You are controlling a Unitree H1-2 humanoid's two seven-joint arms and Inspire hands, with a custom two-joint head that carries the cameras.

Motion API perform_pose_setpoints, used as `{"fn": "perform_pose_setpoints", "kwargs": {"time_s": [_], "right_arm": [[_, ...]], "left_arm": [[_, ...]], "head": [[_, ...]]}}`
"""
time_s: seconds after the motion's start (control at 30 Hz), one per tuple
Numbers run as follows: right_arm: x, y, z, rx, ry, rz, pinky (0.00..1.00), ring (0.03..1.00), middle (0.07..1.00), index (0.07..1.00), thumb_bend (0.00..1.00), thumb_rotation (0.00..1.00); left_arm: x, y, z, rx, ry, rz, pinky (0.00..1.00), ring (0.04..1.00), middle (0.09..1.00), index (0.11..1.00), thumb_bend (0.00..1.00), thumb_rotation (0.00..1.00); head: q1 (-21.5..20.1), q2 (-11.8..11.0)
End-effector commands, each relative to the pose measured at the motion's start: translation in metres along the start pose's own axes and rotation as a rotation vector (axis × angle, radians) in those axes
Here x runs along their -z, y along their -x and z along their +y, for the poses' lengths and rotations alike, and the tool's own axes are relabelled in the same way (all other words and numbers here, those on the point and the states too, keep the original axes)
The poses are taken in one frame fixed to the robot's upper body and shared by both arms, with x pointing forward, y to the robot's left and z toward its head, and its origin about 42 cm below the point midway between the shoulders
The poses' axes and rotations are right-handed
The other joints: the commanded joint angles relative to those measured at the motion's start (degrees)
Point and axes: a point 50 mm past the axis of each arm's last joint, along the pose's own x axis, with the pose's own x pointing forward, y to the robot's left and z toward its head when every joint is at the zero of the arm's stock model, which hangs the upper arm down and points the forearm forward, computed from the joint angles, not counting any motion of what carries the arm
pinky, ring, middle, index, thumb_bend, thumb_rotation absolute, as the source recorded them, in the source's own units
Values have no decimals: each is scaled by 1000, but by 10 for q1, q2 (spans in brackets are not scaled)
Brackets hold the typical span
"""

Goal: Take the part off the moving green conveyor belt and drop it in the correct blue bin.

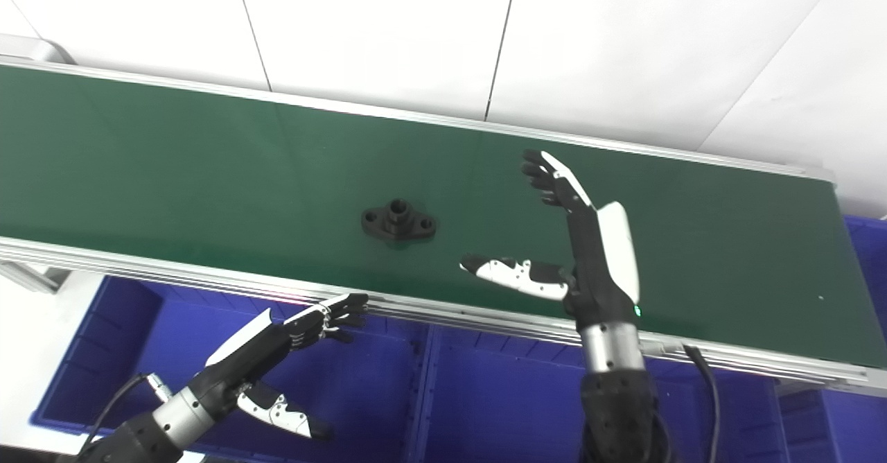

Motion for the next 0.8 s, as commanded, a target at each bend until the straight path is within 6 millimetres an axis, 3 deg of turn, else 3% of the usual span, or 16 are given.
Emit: {"fn": "perform_pose_setpoints", "kwargs": {"time_s": [0.0, 0.4, 0.77], "right_arm": [[-7, -13, -3, 0, 31, -12, 757, 805, 811, 838, 825, 276], [-1, -61, 1, -128, 146, 28, 720, 788, 805, 831, 837, 265], [15, -81, 9, -213, 256, 83, 656, 738, 790, 806, 848, 223]], "left_arm": [[-5, -1, 6, 0, -12, -51, 784, 867, 914, 923, 759, 260], [-4, 0, 5, 17, -1, -56, 806, 879, 918, 926, 766, 251], [-3, -2, 6, 28, -18, -56, 810, 877, 918, 930, 771, 276]], "head": [[-2, -1], [-12, -5], [-23, -6]]}}
